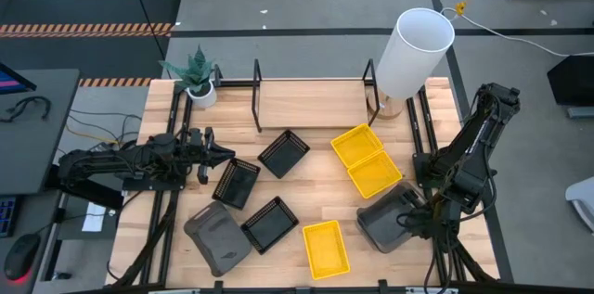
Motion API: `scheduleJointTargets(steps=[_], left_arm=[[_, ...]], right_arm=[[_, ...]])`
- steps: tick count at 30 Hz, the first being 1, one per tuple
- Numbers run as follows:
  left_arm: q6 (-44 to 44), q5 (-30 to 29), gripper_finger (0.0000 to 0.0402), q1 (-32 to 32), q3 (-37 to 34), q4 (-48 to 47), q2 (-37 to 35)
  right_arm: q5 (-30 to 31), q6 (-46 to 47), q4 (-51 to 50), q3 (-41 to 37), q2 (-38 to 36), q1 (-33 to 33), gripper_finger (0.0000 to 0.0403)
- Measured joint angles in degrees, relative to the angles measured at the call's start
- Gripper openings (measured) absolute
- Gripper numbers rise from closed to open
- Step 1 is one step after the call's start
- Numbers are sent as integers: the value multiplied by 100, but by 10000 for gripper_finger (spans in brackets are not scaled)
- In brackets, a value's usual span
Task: Stack baskets on shelf by color
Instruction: Stack the middle black transparent bin on the right black transparent bin
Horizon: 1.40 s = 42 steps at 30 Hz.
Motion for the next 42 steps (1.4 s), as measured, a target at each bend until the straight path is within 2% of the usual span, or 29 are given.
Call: scheduleJointTargets(steps=[11,21,28,42], left_arm=[[0,-1,31,-1,0,0,-1],[1,-2,39,-2,-1,1,-1],[0,-2,30,-1,0,0,0],[2,-2,38,0,-1,0,-1]], right_arm=[[-4,34,-2,0,0,0,79],[-2,109,0,0,0,0,132],[-2,154,0,0,0,0,156],[-2,157,0,0,0,0,161]])
